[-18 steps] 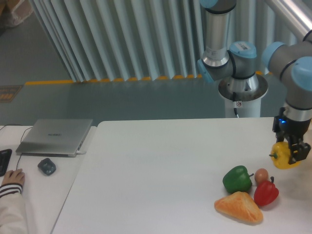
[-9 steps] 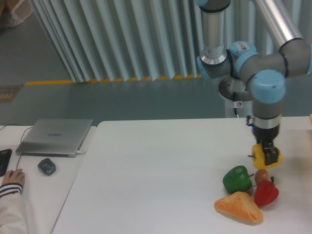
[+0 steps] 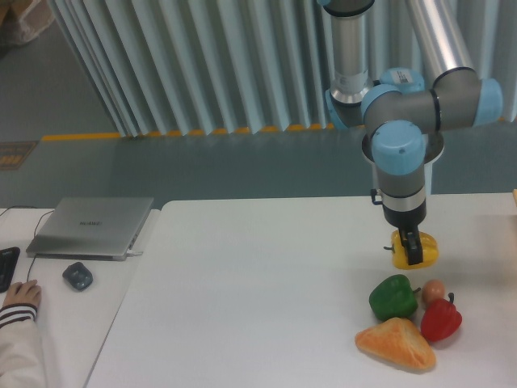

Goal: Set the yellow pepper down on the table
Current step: 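Lower the yellow pepper onto the table beside the green pepper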

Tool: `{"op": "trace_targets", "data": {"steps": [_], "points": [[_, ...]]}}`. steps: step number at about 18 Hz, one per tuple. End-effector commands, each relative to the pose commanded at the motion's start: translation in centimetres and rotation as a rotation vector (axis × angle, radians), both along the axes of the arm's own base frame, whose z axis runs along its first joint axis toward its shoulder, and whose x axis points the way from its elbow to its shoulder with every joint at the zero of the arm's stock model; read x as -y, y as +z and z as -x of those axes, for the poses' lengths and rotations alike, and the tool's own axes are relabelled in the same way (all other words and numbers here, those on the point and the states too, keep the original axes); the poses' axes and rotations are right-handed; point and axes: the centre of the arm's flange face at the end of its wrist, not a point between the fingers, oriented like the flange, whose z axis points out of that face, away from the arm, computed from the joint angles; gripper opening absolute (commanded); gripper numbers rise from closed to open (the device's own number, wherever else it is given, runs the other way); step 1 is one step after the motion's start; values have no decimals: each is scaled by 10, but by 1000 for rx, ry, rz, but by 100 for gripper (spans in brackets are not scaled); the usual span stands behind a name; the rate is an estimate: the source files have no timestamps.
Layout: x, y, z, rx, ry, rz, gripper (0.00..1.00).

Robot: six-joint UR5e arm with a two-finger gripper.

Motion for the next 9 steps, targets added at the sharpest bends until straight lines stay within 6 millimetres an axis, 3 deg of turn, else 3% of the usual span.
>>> {"op": "trace_targets", "data": {"steps": [2, 9], "points": [[-9, -6, -15, -77, -67, 86, 45], [-17, -20, -26, -82, -67, 99, 48]]}}
